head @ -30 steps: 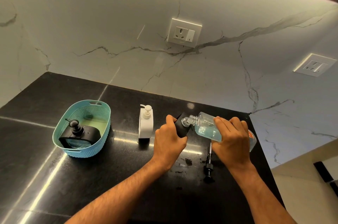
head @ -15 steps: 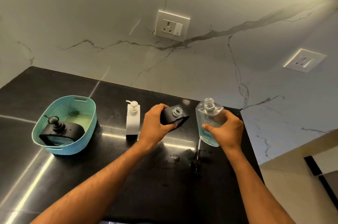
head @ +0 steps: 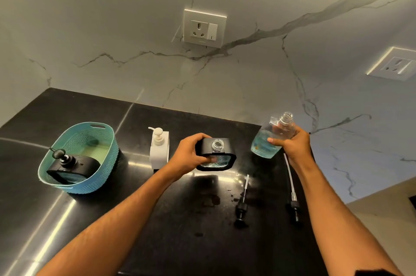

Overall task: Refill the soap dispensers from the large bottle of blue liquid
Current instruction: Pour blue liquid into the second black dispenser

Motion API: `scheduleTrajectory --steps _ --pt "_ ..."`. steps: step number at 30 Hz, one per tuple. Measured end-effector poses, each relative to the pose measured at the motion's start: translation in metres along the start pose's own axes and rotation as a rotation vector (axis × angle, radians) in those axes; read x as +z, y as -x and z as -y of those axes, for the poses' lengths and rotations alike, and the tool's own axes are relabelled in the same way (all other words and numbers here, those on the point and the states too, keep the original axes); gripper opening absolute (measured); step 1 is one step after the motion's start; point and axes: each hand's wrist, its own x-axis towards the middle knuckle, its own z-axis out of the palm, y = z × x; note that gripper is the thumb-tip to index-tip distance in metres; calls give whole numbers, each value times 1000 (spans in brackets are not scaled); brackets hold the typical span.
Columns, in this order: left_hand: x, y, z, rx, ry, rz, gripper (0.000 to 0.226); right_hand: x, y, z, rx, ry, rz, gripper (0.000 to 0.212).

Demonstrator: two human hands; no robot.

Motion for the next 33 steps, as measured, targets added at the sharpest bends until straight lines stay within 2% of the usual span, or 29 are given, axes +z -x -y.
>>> scheduleTrajectory --steps 12,33 --pt "14 -12 4 -148 -13 55 55 2 -38 -40 96 -77 158 69" --pt "17 -4 0 -149 -48 86 53 -7 -45 -44 124 -66 300 72"
